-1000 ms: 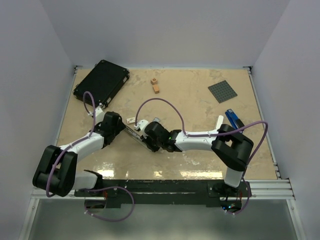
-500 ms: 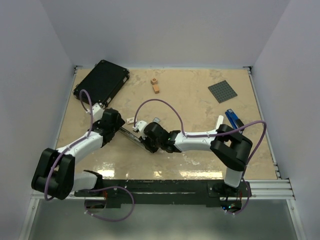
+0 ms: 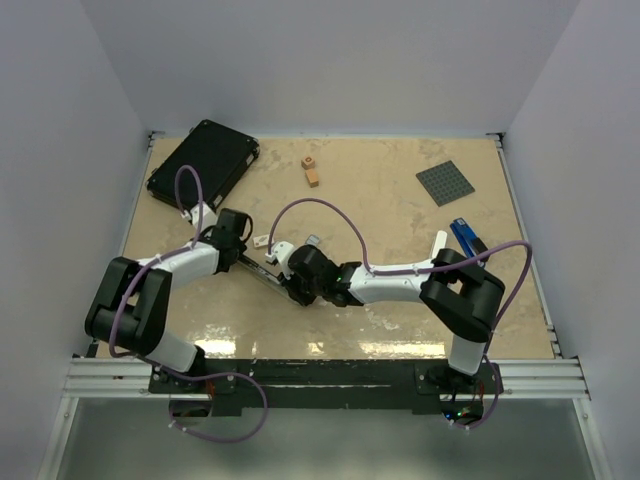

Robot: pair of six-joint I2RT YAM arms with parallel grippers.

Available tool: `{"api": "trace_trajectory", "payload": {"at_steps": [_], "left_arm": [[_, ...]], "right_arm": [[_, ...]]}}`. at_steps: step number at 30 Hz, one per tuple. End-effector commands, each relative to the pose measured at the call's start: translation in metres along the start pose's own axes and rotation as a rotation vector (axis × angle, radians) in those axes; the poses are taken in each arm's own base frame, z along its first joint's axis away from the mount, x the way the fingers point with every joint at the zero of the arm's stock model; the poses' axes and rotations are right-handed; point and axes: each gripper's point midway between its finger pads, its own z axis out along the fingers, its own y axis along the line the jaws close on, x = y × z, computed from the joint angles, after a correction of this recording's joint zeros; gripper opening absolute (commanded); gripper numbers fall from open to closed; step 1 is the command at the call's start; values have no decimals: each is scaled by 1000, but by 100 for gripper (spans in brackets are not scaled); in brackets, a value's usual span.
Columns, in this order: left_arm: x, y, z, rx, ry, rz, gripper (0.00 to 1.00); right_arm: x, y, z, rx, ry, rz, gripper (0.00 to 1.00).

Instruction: Load the staples into the stapler

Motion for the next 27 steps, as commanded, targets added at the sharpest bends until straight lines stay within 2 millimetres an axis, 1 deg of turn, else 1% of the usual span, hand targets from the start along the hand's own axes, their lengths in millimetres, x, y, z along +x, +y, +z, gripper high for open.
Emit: {"api": "trace_trajectory", "payload": {"at_steps": [1, 3, 4, 5, 6, 8, 9, 10, 11, 12, 14, 19, 20, 21, 24, 27], "left_arm": [[-10, -1, 0, -25, -22, -13, 32], [-12, -3, -7, -4, -25, -11, 28], [-13, -4, -11, 4, -30, -11, 23], [-12, -3, -14, 8, -31, -7, 21], [-16, -9, -25, 36, -55, -12, 18], [-17, -11, -35, 54, -68, -9, 17], [-20, -19, -47, 88, -87, -15, 17], [-20, -21, -53, 99, -97, -15, 17], [-16, -28, -66, 133, -100, -8, 17], [-18, -30, -72, 138, -121, -7, 17], [-13, -34, -85, 167, -124, 3, 17], [-1, -40, -101, 246, -112, -1, 19], [2, -43, -108, 275, -113, 5, 19], [3, -44, -111, 288, -116, 10, 20], [13, -44, -119, 330, -104, 29, 20], [21, -43, -125, 373, -101, 53, 27]], "right_arm": [[21, 7, 7, -29, 47, -3, 4], [21, 7, 7, -32, 44, 0, 4], [22, 8, 7, -33, 47, 0, 4], [21, 7, 7, -33, 43, 3, 4], [20, 8, 7, -34, 40, 5, 4], [19, 8, 7, -36, 35, 8, 3], [20, 8, 8, -36, 35, 10, 3], [19, 8, 8, -37, 32, 11, 3], [20, 8, 8, -36, 34, 11, 3], [21, 8, 8, -35, 34, 12, 3], [22, 8, 9, -35, 35, 15, 2], [20, 8, 8, -37, 22, 19, 2], [20, 8, 9, -37, 22, 17, 2], [22, 12, 9, -62, 26, 16, 2], [23, 14, 9, -72, 24, 16, 2], [22, 15, 8, -79, 15, 16, 2]]}}
